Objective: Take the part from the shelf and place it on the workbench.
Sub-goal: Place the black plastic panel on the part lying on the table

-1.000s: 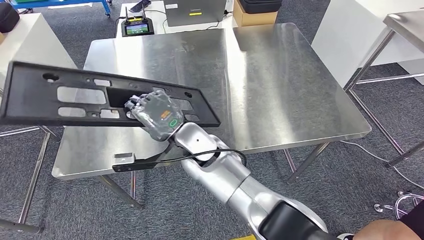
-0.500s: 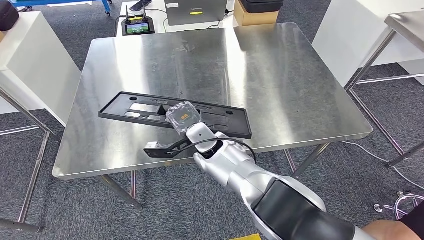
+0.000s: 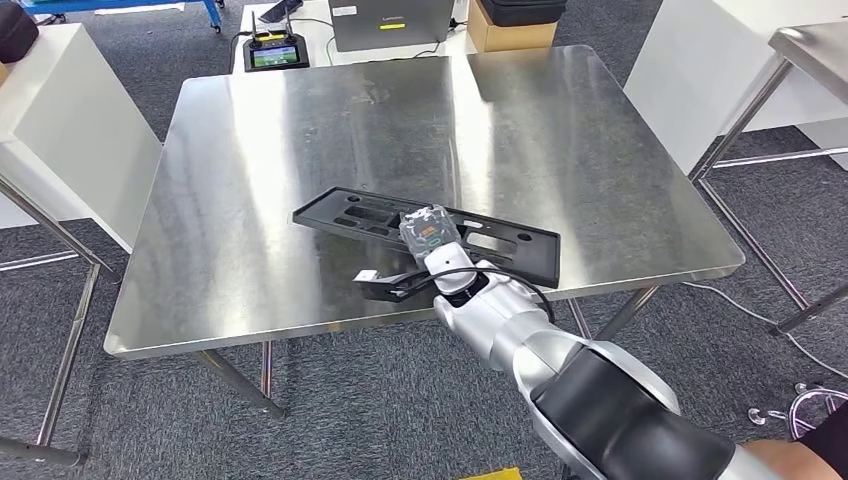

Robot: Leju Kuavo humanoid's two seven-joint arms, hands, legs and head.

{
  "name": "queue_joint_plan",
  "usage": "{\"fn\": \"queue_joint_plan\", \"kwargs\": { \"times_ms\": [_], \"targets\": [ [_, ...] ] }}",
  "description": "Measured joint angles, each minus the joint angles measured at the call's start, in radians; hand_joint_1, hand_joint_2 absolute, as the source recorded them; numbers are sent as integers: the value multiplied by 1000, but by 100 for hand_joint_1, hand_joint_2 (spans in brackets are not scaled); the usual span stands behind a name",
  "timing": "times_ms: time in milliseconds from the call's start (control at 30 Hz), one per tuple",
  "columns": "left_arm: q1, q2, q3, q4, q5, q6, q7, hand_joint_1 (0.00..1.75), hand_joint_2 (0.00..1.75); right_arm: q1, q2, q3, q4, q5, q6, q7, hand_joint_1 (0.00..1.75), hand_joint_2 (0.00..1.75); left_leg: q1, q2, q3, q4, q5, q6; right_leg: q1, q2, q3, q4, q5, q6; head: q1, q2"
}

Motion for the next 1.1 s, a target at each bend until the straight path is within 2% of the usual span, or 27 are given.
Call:
{"fn": "queue_joint_plan", "kwargs": {
  "times_ms": [200,333,633,1100],
  "targets": [
    [2,2,1,0,10,6,-12,0,175,-1,-26,-2,11,11,16,2,175,175,0,0,0,0,0,0,0,0,0,0,0,0,0,0],
    [2,2,2,0,12,29,-32,0,175,-2,-30,-3,11,19,24,0,0,0,0,0,0,0,0,0,0,0,0,0,0,0,0,0],
    [5,2,12,0,17,69,-28,0,175,-5,-33,-18,11,40,24,-8,0,0,0,0,0,0,0,0,0,0,0,0,0,0,0,0],
    [7,2,20,0,21,50,-22,0,175,-9,-32,-22,11,64,22,-16,0,0,0,0,0,0,0,0,0,0,0,0,0,0,0,0]
  ]
}}
